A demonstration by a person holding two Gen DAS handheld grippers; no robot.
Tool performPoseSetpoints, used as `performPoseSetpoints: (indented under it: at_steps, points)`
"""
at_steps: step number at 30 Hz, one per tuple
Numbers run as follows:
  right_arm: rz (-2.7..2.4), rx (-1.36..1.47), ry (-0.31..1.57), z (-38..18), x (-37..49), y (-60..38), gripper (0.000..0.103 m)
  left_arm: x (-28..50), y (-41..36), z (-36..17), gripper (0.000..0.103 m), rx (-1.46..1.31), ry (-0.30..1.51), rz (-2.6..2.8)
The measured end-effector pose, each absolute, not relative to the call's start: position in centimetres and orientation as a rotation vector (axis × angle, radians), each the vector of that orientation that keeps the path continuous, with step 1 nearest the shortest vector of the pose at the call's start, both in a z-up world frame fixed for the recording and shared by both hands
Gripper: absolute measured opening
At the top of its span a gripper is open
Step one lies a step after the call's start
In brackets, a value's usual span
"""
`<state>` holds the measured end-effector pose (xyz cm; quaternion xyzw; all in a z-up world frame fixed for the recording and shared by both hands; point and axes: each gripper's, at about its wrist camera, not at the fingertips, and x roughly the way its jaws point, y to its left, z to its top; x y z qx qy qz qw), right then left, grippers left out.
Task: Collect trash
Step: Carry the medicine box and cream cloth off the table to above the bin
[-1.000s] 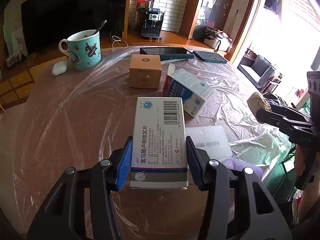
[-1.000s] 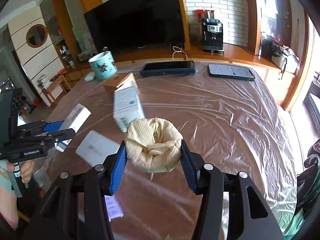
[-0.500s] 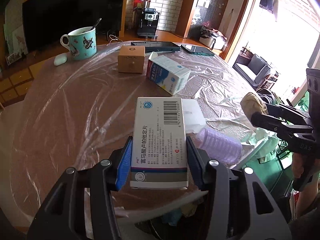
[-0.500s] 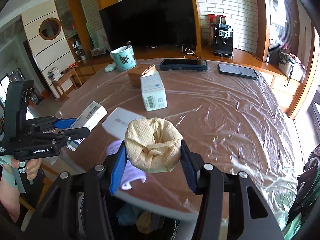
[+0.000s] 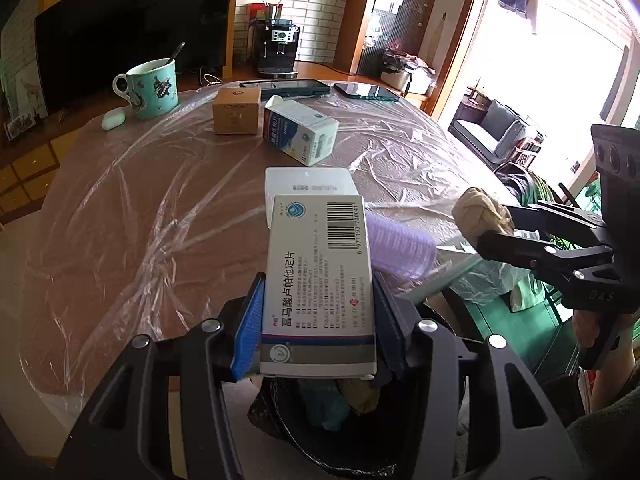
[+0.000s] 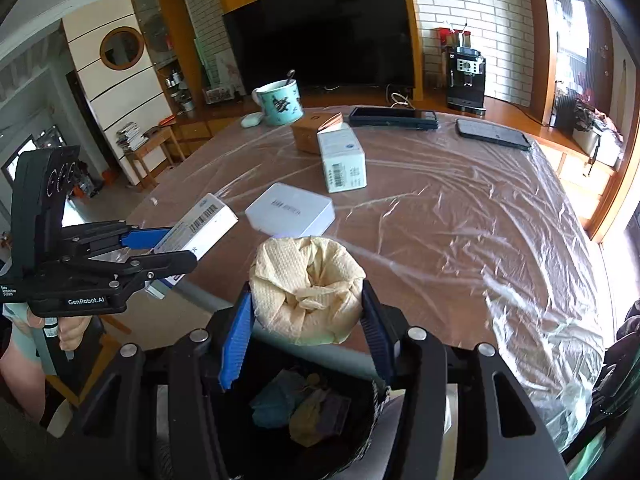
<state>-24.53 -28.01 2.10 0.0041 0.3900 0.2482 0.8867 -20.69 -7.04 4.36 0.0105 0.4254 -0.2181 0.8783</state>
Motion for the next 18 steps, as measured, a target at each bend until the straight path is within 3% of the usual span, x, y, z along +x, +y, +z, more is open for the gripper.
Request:
performPoseSetpoints:
  at_steps: [18]
  points:
    - [0.551, -0.02, 0.844, 0.7, -28.2, -27.5, 0.051, -25.1, -8.4, 4.0, 0.052, 0.051, 0.898, -0.497]
